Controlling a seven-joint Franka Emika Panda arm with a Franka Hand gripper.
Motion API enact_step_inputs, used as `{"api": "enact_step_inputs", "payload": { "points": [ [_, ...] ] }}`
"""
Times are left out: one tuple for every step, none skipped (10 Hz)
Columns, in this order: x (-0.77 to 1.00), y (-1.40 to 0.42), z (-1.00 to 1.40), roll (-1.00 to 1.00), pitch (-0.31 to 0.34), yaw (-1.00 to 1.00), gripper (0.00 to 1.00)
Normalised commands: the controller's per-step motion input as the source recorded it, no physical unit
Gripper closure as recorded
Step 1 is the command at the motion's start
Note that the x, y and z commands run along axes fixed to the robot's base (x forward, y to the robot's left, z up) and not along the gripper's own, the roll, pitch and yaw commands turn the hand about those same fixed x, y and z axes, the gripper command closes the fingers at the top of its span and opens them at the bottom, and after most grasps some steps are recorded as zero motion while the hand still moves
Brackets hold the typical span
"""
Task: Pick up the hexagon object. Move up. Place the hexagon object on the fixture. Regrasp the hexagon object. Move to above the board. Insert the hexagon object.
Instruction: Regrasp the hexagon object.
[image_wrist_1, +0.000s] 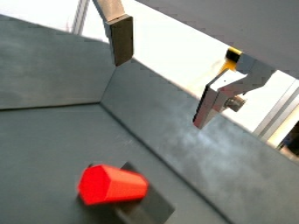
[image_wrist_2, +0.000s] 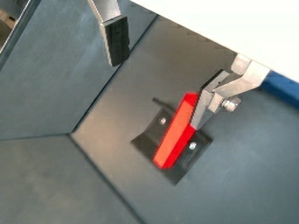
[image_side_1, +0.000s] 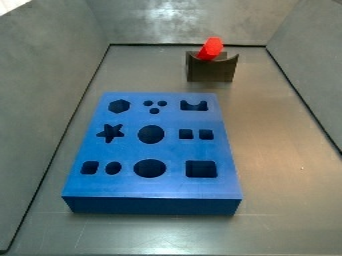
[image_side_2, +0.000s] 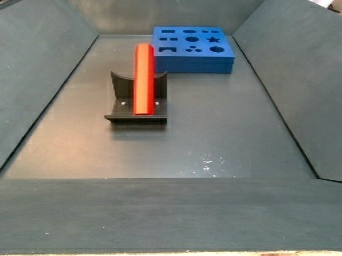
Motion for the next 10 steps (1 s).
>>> {"api": "enact_step_inputs", "payload": {
  "points": [
    [0.19, -0.06, -0.02, 1.0, 0.264, 0.21, 0.0],
    [0.2, -0.06, -0.02, 0.92, 0.267, 0.25, 0.0],
    [0.24, -0.06, -0.02, 0.7, 0.217, 0.28, 0.0],
    [0.27, -0.06, -0.02, 0.53, 0.175, 0.29, 0.0],
    [0.31, -0.06, -0.01, 0.33, 0.12, 0.29, 0.0],
    [0.32, -0.05, -0.01, 0.24, 0.078, 0.28, 0.0],
    [0.32, -0.06, -0.01, 0.2, 0.03, 0.26, 0.0],
    [0.32, -0.06, -0.02, 0.2, 0.017, 0.24, 0.0],
    [0.32, -0.06, -0.01, 0.19, 0.007, 0.2, 0.0],
    [0.32, -0.06, -0.01, 0.19, 0.005, 0.17, 0.0]
  ]
}}
